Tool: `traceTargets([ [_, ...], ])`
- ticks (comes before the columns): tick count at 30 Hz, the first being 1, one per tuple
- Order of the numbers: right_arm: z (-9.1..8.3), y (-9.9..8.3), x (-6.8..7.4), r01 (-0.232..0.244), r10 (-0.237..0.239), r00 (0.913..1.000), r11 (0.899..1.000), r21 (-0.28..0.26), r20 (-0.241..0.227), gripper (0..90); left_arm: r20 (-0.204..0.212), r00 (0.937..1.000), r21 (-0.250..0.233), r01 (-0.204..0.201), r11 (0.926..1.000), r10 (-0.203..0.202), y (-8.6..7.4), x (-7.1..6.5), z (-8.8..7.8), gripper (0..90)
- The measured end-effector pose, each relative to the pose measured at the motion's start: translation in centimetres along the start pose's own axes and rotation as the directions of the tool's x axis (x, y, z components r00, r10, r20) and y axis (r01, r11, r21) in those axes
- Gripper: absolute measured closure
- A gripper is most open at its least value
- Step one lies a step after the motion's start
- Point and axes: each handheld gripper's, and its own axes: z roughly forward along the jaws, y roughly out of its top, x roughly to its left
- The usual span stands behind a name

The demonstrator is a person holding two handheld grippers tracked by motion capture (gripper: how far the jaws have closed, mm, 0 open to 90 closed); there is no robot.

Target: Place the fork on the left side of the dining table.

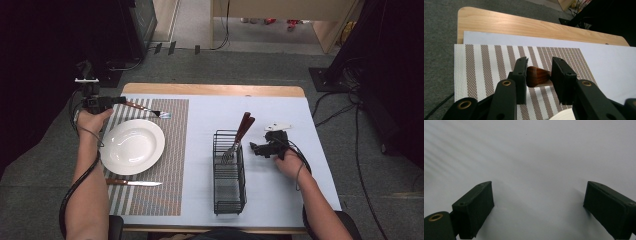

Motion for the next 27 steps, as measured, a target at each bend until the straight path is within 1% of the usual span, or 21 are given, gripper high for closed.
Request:
traceTargets([
  [3,0.0,0.0,0.0,0.000,0.000,1.0000,1.000,0.000,0.000,8.4,-0.015,0.9998,-0.004,-0.015,0.9999,0.015,-0.2,0.2,0.1,65.4],
  [7,0.0,0.0,0.0,0.000,0.000,1.0000,1.000,0.000,0.000,8.5,-0.025,0.9995,-0.004,-0.020,0.9998,0.020,-0.4,0.6,0.3,64.1],
  [9,0.0,0.0,0.0,0.000,0.000,1.0000,1.000,0.000,0.000,8.5,-0.022,0.9997,-0.003,-0.013,0.9999,0.013,-0.6,0.9,0.4,63.8],
  [11,0.0,0.0,0.0,0.001,-0.001,1.0000,1.000,-0.001,0.000,8.5,-0.017,0.9999,-0.005,0.001,1.0000,-0.002,-0.8,1.3,0.5,63.5],
  [16,0.0,0.0,0.0,0.001,-0.001,1.0000,1.000,-0.001,0.000,8.5,-0.017,0.9995,0.004,0.025,0.9997,-0.025,-1.4,2.3,0.8,62.6],
  [18,0.0,0.0,0.0,0.000,0.000,1.0000,1.000,0.000,0.000,8.5,-0.004,0.9990,0.000,0.044,0.9990,-0.044,-1.6,2.7,0.9,62.3],
  [20,0.0,0.0,0.0,0.001,-0.001,1.0000,1.000,-0.001,0.000,8.5,-0.003,0.9986,0.005,0.054,0.9986,-0.054,-1.8,3.0,0.9,62.2],
  [22,0.0,0.0,0.0,-0.001,0.001,1.0000,1.000,0.001,0.001,8.5,-0.013,0.9991,0.008,0.041,0.9991,-0.041,-1.9,3.0,0.9,61.7],
  [27,0.0,0.0,0.0,-0.002,0.002,1.0000,1.000,0.001,0.001,8.5,-0.029,0.9992,0.012,0.029,0.9995,-0.028,-2.1,3.1,1.0,60.9],
])
